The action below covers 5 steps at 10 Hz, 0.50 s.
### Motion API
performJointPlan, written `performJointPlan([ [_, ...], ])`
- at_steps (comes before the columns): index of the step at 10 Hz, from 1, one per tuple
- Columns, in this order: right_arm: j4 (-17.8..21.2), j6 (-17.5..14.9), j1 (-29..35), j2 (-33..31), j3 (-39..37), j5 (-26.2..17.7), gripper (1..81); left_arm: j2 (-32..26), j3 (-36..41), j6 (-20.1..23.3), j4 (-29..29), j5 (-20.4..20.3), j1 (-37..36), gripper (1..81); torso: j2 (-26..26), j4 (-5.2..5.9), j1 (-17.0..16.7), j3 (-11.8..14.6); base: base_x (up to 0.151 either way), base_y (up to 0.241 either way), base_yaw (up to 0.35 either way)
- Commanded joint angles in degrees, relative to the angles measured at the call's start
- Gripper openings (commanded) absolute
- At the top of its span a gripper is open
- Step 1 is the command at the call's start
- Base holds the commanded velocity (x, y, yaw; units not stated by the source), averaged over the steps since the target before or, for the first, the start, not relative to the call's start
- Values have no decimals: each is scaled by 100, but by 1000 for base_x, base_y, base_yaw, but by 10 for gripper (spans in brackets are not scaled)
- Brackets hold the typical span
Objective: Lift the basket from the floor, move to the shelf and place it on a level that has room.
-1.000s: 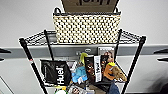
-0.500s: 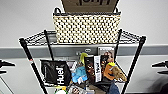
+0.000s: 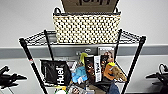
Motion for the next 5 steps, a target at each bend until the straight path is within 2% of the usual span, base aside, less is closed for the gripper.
performJointPlan([
  [1,164,-187,-349,466,-191,354,811,315,177,203,-31,-937,665,811,0,0,0,0,0,0,0],
  [3,155,-256,-920,712,-138,694,811,552,528,230,-14,-1578,1456,811,0,0,0,0,0,0,0],
  [5,155,-371,-1368,976,-199,924,811,762,705,396,-14,-2027,2018,811,2,0,0,0,0,0,0],
])
